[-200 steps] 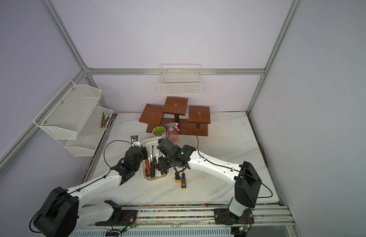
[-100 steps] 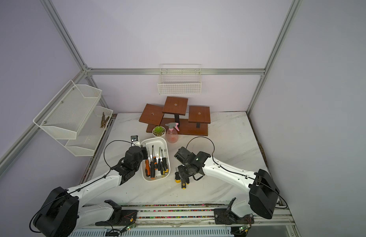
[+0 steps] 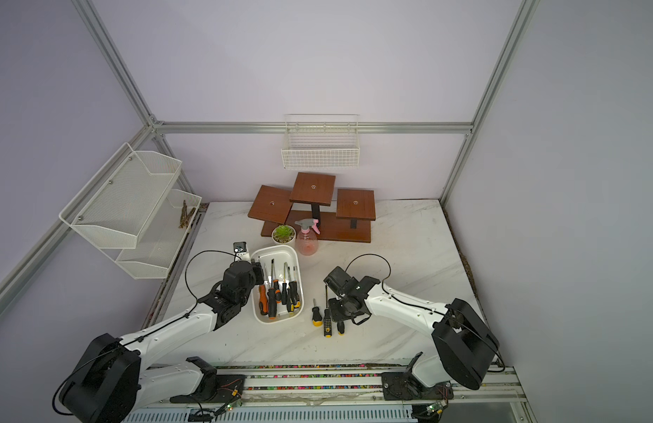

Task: Take out the screwdriver from the storage box
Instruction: Place the screwdriver at the center of the board.

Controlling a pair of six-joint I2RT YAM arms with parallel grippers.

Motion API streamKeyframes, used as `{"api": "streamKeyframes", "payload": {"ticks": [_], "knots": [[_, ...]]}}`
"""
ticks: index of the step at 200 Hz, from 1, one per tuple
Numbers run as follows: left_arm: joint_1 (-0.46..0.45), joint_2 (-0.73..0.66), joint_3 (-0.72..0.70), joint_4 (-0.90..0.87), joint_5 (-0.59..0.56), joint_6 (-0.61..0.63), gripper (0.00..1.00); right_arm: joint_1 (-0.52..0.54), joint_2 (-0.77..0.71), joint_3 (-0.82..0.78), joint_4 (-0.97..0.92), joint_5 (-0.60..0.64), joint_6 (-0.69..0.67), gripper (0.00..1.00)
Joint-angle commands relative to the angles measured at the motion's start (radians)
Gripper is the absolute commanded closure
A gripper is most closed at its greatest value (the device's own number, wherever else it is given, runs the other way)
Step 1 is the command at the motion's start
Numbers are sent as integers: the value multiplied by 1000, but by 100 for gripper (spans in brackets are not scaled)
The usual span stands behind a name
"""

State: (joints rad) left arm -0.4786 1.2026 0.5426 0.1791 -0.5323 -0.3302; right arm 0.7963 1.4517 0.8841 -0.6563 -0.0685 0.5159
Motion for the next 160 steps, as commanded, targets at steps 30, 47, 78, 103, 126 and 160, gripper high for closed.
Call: {"api": "streamKeyframes", "payload": {"ticks": [30,47,78,103,126,160], "knots": [[-5,-5,31,50,-11,2,100,-11,32,-13,83,-39,13,100],[-5,-5,31,49,-9,4,100,-15,40,-20,97,-46,16,100],[-5,-6,31,50,-6,5,100,-20,61,-28,113,-50,16,100],[-4,-3,33,50,-5,8,100,-23,74,-37,123,-46,16,100],[-4,-3,34,51,-6,7,100,-27,81,-45,134,-42,19,100],[-5,-2,33,50,-6,7,100,-31,82,-59,155,-41,27,100]]}}
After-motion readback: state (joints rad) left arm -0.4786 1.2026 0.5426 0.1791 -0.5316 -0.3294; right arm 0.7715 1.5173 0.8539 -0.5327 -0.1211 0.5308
